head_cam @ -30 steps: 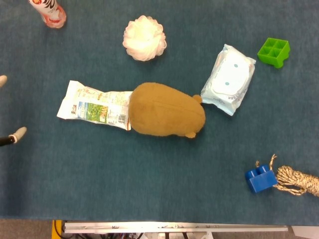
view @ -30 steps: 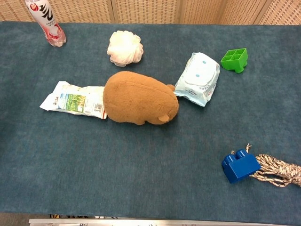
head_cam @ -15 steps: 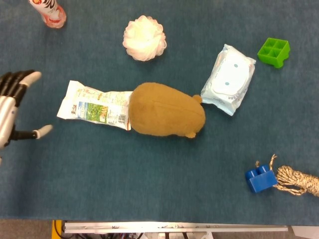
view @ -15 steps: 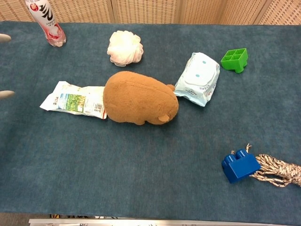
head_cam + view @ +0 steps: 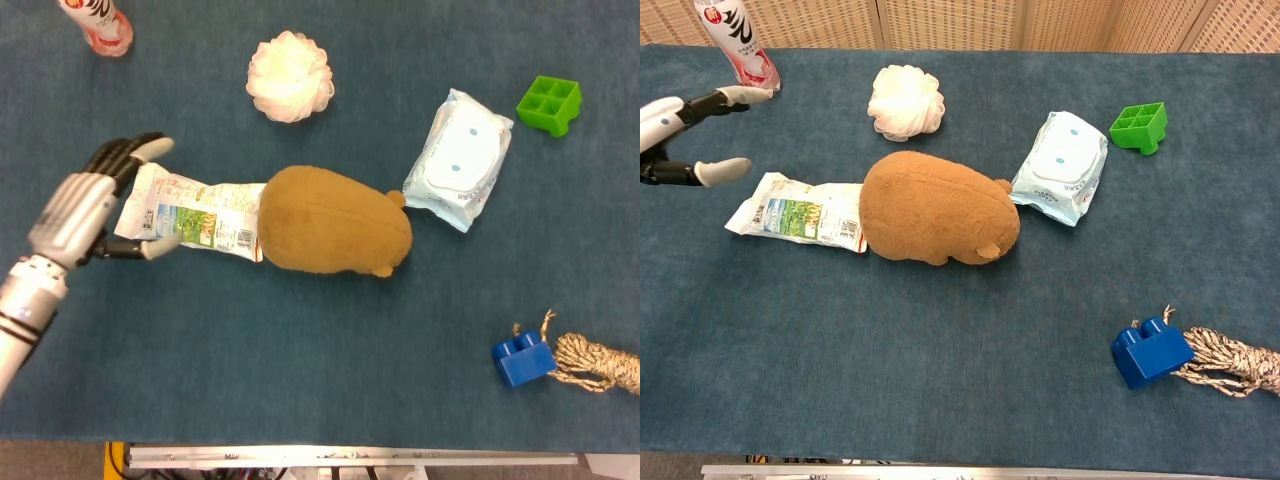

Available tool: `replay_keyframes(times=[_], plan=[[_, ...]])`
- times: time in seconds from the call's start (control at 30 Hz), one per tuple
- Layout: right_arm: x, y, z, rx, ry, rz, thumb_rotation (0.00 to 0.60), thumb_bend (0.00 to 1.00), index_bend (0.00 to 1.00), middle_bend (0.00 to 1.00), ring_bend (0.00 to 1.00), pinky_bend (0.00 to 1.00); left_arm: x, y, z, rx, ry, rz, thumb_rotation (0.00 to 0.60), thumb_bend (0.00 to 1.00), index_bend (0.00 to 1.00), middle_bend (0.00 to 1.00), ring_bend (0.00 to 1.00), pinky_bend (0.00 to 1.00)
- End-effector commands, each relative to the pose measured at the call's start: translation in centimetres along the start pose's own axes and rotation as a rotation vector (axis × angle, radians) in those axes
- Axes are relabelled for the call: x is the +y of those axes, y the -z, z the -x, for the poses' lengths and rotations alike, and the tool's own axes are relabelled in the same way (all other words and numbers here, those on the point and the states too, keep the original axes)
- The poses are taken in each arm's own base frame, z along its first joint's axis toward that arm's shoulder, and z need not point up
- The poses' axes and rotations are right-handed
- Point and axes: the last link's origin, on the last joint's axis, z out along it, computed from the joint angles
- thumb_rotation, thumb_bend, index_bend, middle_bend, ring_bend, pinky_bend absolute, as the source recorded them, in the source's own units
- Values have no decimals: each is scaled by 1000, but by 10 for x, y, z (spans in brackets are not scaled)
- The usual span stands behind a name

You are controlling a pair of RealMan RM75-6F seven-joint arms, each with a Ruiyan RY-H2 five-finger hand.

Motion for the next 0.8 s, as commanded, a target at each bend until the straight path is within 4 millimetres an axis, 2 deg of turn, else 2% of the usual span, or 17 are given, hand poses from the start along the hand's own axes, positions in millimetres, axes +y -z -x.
replay_keyframes(times=[0.03, 0.37, 0.8], plan=[[1, 1, 0, -1, 0, 3, 600, 40, 247, 280, 166, 166, 2, -15, 12, -31, 10, 18, 233, 104, 45, 52, 65, 0], [2, 4, 0, -6, 2, 14, 600, 41, 247, 280, 166, 166, 12, -51, 44, -45, 89, 45, 227, 102, 0, 22, 43, 0], [7, 9, -4, 3, 4, 34, 600, 41, 247, 280, 166, 166, 28, -83, 78, -75, 150, 98, 214, 101, 0, 21, 40, 0]])
